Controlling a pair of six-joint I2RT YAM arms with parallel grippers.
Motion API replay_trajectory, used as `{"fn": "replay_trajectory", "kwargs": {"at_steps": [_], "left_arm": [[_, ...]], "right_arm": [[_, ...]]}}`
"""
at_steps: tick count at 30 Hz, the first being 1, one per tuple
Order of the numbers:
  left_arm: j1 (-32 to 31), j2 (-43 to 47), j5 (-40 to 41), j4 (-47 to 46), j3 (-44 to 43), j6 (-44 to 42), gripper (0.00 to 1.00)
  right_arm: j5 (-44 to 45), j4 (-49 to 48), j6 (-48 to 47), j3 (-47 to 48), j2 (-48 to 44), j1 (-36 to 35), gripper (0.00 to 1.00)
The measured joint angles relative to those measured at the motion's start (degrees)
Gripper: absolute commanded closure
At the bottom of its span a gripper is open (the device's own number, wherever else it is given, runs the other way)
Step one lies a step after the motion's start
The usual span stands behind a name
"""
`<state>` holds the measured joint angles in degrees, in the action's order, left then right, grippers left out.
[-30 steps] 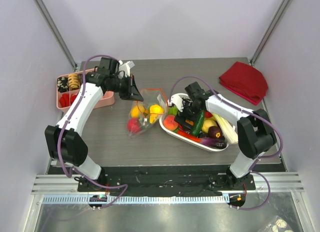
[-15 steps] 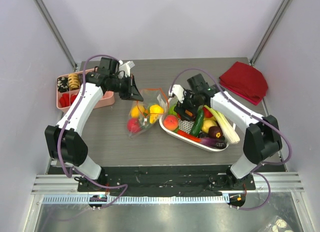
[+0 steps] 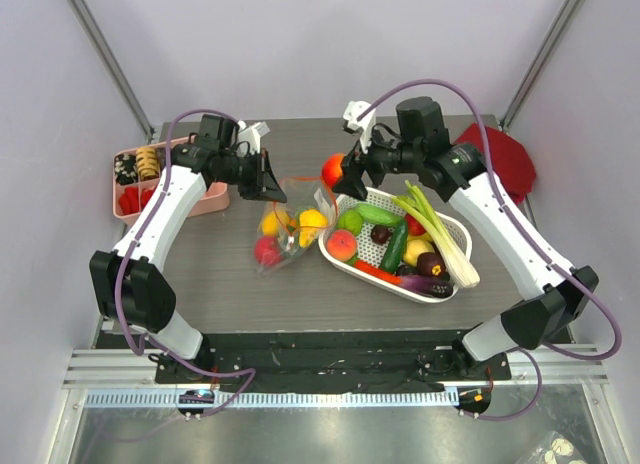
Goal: Place the food in the zip-top bag and seal the zipper
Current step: Place the fake fruit in the zipper food storage bag, then pick up the fake fruit from the bin.
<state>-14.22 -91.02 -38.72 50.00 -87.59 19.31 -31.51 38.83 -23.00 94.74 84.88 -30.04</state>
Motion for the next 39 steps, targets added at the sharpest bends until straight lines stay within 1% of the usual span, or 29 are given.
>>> {"fn": "replay_trajectory", "kwargs": {"at_steps": [5, 8, 11, 12, 13, 17, 18, 21, 25, 28, 35, 39], "left_arm": [[0.0, 0.0, -0.4, 0.0, 0.0, 0.1, 0.99], [0.2, 0.0, -0.9, 0.0, 0.0, 0.5, 1.0], [0.8, 0.0, -1.9, -0.1, 0.0, 1.3, 0.99], [1.1, 0.0, -2.0, -0.1, 0.0, 1.4, 0.99], [1.4, 0.0, -2.2, -0.2, 0.0, 1.5, 1.0], [2.4, 0.0, -3.4, -0.5, 0.1, 2.1, 0.99], [2.5, 0.0, -3.7, -0.5, 0.1, 2.4, 0.99], [2.5, -0.1, -4.2, -0.5, 0.1, 2.6, 0.99], [2.6, -0.1, -4.5, -0.5, 0.1, 2.6, 0.99], [2.7, -0.1, -4.6, -0.5, 0.1, 2.6, 0.99], [3.1, -0.1, -4.6, -0.5, 0.1, 2.6, 0.99], [3.1, -0.1, -4.4, 0.0, -0.2, 2.3, 1.0]], "right_arm": [[-1.2, -2.0, 1.9, 0.6, 4.5, -6.2, 0.5], [-0.7, -3.1, 2.4, 0.5, 8.2, -9.5, 0.42], [0.2, -4.7, 3.5, 0.1, 11.1, -11.4, 0.33], [0.5, -5.0, 3.9, 0.1, 11.8, -11.6, 0.21], [0.7, -5.1, 4.2, 0.0, 12.3, -11.7, 0.16], [0.8, -6.7, 6.1, -0.6, 13.4, -11.5, 0.06], [0.8, -7.0, 6.6, -0.7, 13.5, -11.4, 0.05], [1.3, -7.7, 7.4, -0.7, 13.4, -11.1, 0.02], [1.8, -7.5, 8.2, -0.9, 12.5, -10.0, 0.03], [1.7, -7.4, 8.2, -2.2, 10.1, -7.7, 0.03], [2.0, -5.7, 6.5, -14.6, -3.1, 4.3, 0.07], [2.9, -3.8, 4.6, -20.2, -5.0, 5.1, 0.11]]}}
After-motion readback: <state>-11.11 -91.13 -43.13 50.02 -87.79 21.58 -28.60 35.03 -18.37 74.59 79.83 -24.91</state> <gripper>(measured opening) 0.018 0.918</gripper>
